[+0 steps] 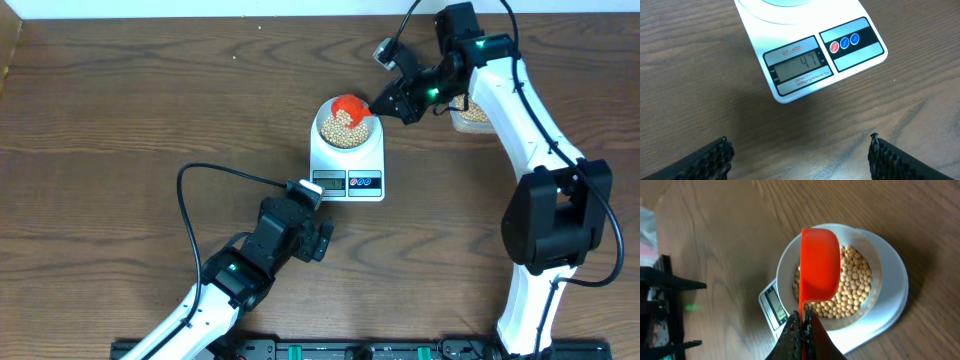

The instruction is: Scoop item into bowl and weigh 50g on scale

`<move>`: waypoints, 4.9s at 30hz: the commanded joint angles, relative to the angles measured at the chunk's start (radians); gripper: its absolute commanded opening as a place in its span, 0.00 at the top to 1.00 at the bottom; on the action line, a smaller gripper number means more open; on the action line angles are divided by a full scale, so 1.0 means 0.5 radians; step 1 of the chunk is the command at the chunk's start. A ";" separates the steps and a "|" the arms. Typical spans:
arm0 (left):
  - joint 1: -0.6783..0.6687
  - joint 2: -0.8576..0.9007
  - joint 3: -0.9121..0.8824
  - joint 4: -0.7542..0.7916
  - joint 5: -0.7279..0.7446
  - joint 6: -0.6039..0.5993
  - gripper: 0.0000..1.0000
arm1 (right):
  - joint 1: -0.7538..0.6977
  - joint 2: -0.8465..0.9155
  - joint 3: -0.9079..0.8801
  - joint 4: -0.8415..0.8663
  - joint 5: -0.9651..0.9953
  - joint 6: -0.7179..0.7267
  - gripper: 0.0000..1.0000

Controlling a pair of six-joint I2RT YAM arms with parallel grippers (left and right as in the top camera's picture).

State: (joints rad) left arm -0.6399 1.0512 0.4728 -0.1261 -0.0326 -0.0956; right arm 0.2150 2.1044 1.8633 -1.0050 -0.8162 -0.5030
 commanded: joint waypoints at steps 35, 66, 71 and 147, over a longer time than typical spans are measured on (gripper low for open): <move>-0.001 -0.014 0.043 -0.002 -0.040 0.034 0.11 | -0.015 0.029 -0.009 0.059 0.000 -0.008 0.99; -0.001 -0.014 0.043 -0.002 -0.040 0.034 0.11 | 0.025 0.029 -0.009 0.146 -0.015 -0.170 0.99; -0.001 -0.014 0.043 -0.002 -0.040 0.034 0.12 | -0.021 0.029 -0.009 0.135 -0.132 -0.155 0.99; -0.001 -0.014 0.043 -0.002 -0.040 0.034 0.12 | -0.060 0.029 -0.009 0.170 -0.040 -0.407 0.99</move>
State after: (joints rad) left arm -0.6399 1.0512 0.4728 -0.1261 -0.0326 -0.0956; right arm 0.1844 2.1048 1.8633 -0.9218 -0.8291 -0.6777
